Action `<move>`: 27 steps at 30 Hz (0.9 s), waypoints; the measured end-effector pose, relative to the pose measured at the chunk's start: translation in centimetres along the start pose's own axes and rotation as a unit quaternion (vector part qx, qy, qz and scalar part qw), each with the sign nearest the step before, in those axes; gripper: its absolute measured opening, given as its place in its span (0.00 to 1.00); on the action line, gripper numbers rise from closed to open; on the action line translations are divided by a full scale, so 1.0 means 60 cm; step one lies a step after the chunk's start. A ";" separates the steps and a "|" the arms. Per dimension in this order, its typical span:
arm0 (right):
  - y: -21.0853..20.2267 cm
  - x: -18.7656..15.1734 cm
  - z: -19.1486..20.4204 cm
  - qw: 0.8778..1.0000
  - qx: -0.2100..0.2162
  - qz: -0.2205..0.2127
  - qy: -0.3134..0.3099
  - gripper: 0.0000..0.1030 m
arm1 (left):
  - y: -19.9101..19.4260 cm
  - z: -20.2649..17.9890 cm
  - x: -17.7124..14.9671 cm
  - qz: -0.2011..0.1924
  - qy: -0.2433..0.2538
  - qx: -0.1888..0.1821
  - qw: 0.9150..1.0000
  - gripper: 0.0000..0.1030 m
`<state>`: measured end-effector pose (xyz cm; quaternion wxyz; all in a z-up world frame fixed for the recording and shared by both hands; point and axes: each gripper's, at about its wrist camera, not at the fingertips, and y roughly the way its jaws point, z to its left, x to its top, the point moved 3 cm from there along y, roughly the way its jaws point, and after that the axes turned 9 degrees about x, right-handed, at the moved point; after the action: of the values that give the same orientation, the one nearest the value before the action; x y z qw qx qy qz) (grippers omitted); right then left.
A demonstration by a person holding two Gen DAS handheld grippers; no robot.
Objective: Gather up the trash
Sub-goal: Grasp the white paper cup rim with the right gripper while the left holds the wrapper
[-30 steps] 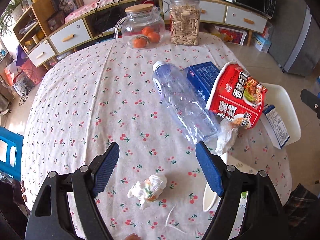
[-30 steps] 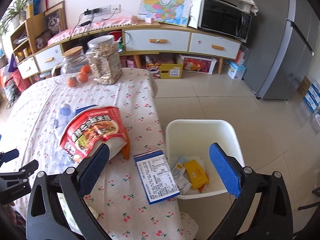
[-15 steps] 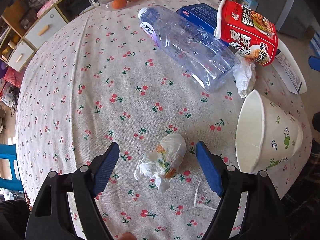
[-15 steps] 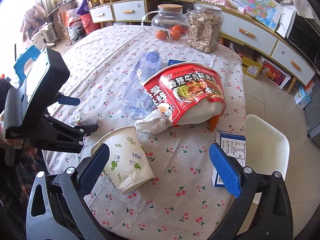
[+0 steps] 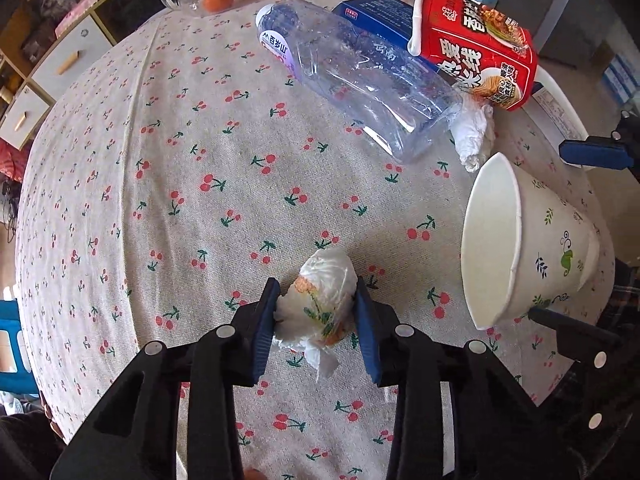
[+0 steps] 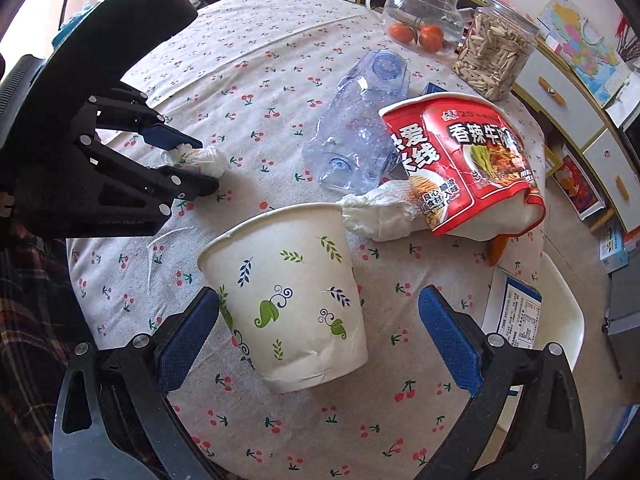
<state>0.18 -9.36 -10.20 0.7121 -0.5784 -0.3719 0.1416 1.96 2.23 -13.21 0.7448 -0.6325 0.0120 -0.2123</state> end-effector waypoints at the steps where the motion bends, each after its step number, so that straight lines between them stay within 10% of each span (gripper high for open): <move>1: 0.004 0.000 0.003 1.000 0.000 0.004 -0.004 0.93 | -0.001 0.001 -0.002 -0.001 -0.001 0.000 1.000 0.34; 13: 0.030 0.009 0.019 0.999 0.018 0.023 -0.015 0.70 | -0.021 0.049 -0.010 -0.014 -0.052 0.000 0.999 0.33; 27: -0.068 0.057 0.002 0.991 0.015 -0.129 0.021 0.64 | -0.066 0.097 0.023 -0.075 -0.145 -0.013 0.986 0.33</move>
<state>1.52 -8.30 -5.15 0.7410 -0.5173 -0.4261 0.0420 3.68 6.77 -7.96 0.7126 -0.6651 -0.1410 -0.1732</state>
